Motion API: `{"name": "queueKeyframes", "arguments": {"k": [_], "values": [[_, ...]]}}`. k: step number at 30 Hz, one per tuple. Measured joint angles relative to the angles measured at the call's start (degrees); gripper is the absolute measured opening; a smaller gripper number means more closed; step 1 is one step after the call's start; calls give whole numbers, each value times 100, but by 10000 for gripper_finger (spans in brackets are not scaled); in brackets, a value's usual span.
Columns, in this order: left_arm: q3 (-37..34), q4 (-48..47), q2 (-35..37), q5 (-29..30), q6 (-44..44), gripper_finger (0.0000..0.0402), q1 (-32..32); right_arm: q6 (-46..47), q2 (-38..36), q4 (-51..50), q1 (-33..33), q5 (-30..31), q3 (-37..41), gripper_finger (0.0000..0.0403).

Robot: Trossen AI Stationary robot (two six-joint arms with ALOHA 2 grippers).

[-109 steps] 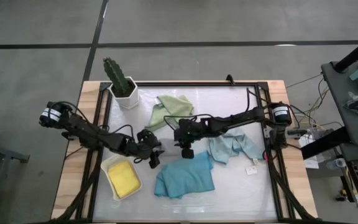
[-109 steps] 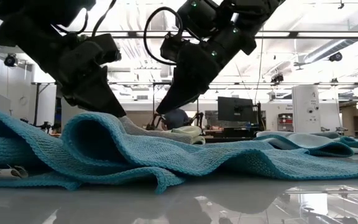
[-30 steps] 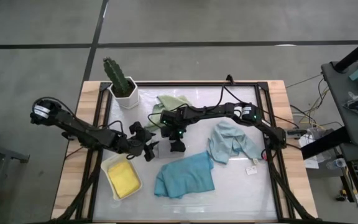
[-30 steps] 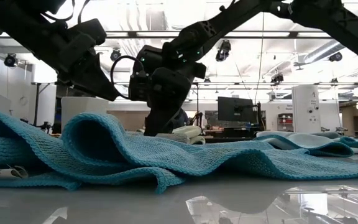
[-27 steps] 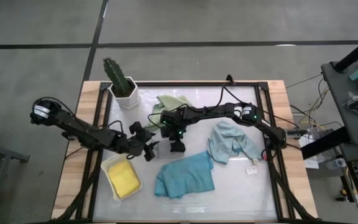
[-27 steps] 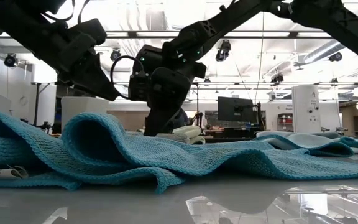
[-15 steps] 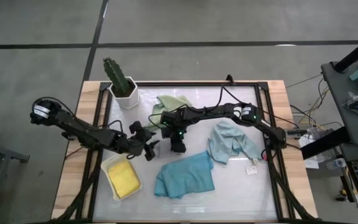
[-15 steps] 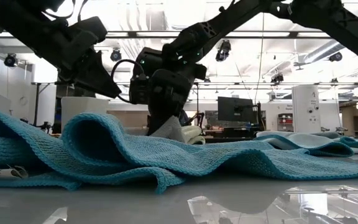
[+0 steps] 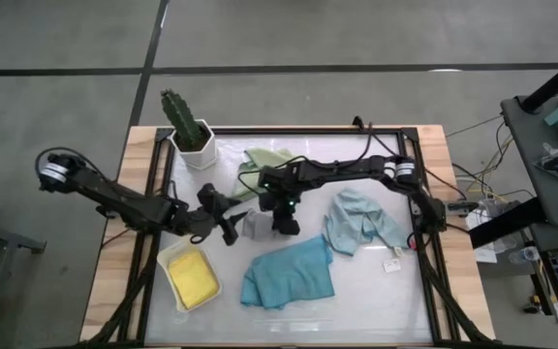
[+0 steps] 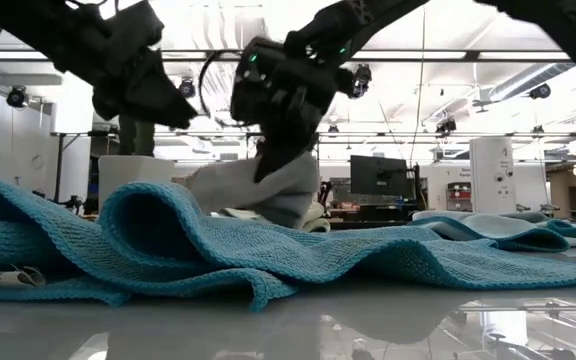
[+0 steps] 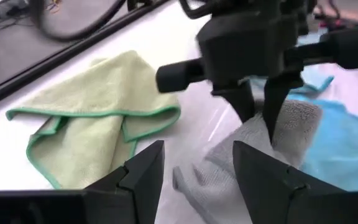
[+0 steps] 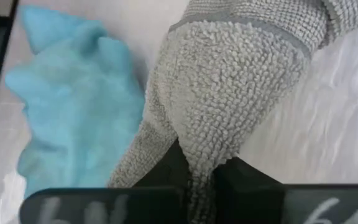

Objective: Fold microfiber towels
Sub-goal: Fold the gray microfiber towel

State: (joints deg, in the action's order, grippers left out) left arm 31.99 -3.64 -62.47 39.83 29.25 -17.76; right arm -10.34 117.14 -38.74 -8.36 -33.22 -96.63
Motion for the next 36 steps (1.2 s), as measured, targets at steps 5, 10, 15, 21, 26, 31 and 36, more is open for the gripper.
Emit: {"name": "queueKeyframes", "arguments": {"k": [5, 10, 15, 21, 26, 31, 36], "values": [[0, 22, 425, -80, 37, 176, -135, 491, -891, 1537, 26, 155, 1172, 18], [0, 20, 843, -110, 34, 176, -185, 1119, -1846, 3538, 39, 1055, 2567, 18], [0, 37, 1036, 100, 33, 176, -185, 1586, -2461, 6094, 56, 1697, 3777, 18], [-9, 440, 842, 257, -281, 176, -183, 2123, -2506, 8914, 66, 1853, 4712, 18], [-9, 1110, 445, 248, -663, 176, -183, 2323, -2312, 9879, 62, 1988, 4938, 18], [-13, 1653, 50, 206, -731, 176, -185, 2229, -2288, 9907, 91, 2089, 4928, 18], [-13, 2394, -105, 262, -769, 176, -183, 2040, -2206, 9886, 206, 2223, 4924, 18]]}}
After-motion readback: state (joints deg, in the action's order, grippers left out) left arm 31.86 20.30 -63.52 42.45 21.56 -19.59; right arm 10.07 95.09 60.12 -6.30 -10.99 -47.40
